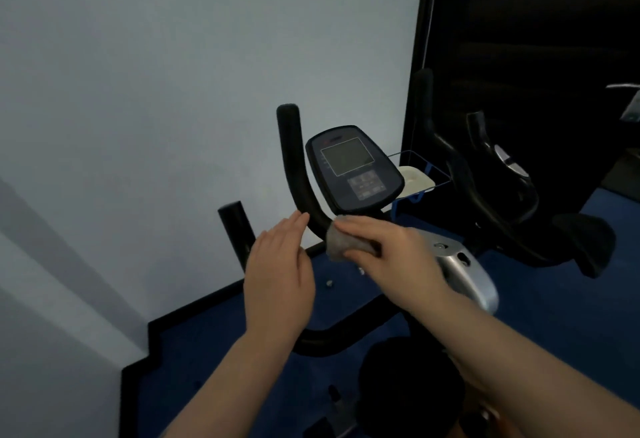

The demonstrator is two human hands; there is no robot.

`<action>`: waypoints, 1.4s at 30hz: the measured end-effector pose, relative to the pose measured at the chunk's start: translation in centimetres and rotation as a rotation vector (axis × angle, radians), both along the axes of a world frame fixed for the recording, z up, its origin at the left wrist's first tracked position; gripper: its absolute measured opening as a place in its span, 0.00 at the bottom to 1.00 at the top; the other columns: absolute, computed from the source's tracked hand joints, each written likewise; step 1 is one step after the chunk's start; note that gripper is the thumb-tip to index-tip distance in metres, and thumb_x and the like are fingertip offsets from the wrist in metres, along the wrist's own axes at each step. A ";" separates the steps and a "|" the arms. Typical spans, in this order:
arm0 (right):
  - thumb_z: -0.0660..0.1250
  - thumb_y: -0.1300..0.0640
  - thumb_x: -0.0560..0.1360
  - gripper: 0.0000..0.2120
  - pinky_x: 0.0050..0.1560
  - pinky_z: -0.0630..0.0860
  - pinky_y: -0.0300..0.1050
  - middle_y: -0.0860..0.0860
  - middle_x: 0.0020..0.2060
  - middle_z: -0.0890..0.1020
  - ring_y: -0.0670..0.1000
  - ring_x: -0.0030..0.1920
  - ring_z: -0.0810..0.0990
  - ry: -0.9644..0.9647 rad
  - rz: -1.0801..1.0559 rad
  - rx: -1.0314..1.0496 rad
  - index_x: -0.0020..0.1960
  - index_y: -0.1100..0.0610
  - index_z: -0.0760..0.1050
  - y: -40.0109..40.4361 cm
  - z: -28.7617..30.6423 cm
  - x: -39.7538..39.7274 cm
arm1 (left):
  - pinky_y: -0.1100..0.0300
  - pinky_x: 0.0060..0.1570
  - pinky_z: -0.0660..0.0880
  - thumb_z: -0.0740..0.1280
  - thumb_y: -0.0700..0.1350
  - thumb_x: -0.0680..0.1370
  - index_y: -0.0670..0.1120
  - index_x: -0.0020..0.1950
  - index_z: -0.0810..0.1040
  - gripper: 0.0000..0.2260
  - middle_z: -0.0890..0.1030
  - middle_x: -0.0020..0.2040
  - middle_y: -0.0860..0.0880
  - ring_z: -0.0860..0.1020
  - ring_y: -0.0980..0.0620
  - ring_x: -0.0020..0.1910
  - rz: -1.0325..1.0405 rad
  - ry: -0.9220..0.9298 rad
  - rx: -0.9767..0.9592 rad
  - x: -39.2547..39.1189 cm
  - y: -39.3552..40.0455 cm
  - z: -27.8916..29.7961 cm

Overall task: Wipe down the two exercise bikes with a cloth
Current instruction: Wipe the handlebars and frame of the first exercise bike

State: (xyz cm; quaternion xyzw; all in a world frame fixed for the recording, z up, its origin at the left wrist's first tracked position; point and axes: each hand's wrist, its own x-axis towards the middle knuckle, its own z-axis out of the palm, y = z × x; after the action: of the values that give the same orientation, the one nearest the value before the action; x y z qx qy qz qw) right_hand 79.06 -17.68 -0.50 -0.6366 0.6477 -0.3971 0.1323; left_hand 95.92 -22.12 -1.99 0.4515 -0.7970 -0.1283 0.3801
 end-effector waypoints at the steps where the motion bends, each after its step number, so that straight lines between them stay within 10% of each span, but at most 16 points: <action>1: 0.74 0.54 0.72 0.20 0.59 0.75 0.37 0.36 0.59 0.80 0.38 0.60 0.77 0.021 0.002 0.030 0.62 0.40 0.78 0.2 0.3 -0.6 | 0.54 0.72 0.64 0.60 0.33 0.79 0.49 0.73 0.70 0.23 0.71 0.72 0.53 0.68 0.58 0.70 -0.031 0.053 0.006 0.3 -0.1 0.1; 6: 0.73 0.48 0.71 0.18 0.55 0.78 0.47 0.43 0.54 0.84 0.46 0.56 0.81 0.003 -0.119 -0.021 0.61 0.40 0.79 -4.9 3.5 1.1 | 0.61 0.71 0.62 0.60 0.33 0.78 0.44 0.69 0.75 0.21 0.73 0.71 0.49 0.69 0.55 0.70 -0.130 0.048 -0.189 2.1 -4.4 2.7; 10: 0.72 0.54 0.74 0.21 0.60 0.71 0.33 0.35 0.63 0.75 0.37 0.59 0.74 0.012 -0.098 -0.147 0.66 0.45 0.76 -5.6 2.0 4.8 | 0.58 0.73 0.61 0.60 0.35 0.79 0.42 0.71 0.72 0.20 0.71 0.72 0.47 0.68 0.51 0.72 -0.184 0.038 -0.285 2.5 -8.9 6.7; 17: 0.75 0.52 0.72 0.19 0.53 0.77 0.34 0.42 0.50 0.84 0.37 0.50 0.80 -0.182 -0.204 -0.202 0.62 0.42 0.79 -7.7 4.2 2.7 | 0.75 0.70 0.47 0.58 0.43 0.84 0.55 0.79 0.51 0.26 0.50 0.79 0.60 0.50 0.67 0.76 -0.411 0.015 -0.093 1.7 -11.8 8.0; 20: 0.72 0.56 0.75 0.22 0.51 0.71 0.24 0.40 0.50 0.83 0.33 0.51 0.79 -0.437 -0.168 -0.283 0.68 0.47 0.74 -10.3 4.8 5.1 | 0.74 0.71 0.47 0.56 0.43 0.84 0.55 0.78 0.49 0.25 0.50 0.80 0.59 0.50 0.68 0.76 -0.452 0.055 -0.001 1.7 -12.2 8.2; 26: 0.72 0.55 0.75 0.16 0.43 0.75 0.30 0.42 0.41 0.86 0.35 0.42 0.81 -0.240 -0.053 -0.034 0.57 0.38 0.79 -7.8 3.1 2.2 | 0.75 0.71 0.47 0.54 0.43 0.85 0.58 0.77 0.48 0.25 0.50 0.79 0.61 0.49 0.69 0.75 -0.534 0.103 0.096 1.7 -12.5 7.8; 33: 0.69 0.53 0.77 0.18 0.41 0.75 0.33 0.45 0.36 0.83 0.40 0.37 0.80 -0.485 -0.181 -0.335 0.67 0.48 0.77 -12.1 5.5 5.0 | 0.77 0.69 0.48 0.54 0.46 0.84 0.65 0.74 0.49 0.24 0.51 0.77 0.67 0.50 0.69 0.75 -0.579 0.158 0.160 2.2 -12.7 7.6; 40: 0.67 0.63 0.78 0.07 0.30 0.74 0.40 0.52 0.30 0.79 0.48 0.29 0.76 -0.756 0.075 -0.102 0.53 0.56 0.83 -10.7 5.3 1.5 | 0.60 0.77 0.52 0.54 0.51 0.83 0.64 0.77 0.48 0.25 0.50 0.78 0.66 0.51 0.65 0.77 -0.571 0.135 0.138 1.9 -12.9 7.3; 42: 0.65 0.60 0.79 0.08 0.43 0.83 0.56 0.63 0.43 0.83 0.62 0.42 0.83 -0.918 0.105 -0.178 0.55 0.53 0.82 -12.3 7.1 2.2 | 0.51 0.77 0.55 0.55 0.51 0.83 0.62 0.78 0.49 0.25 0.51 0.78 0.65 0.52 0.64 0.77 -0.572 0.146 0.155 2.0 -13.0 7.3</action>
State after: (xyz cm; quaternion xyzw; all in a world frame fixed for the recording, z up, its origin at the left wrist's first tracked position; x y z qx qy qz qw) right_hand 81.25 -29.98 6.56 -0.4359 0.4527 -0.6844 0.3696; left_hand 97.92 -35.10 5.32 0.2260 -0.8503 -0.3227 0.3489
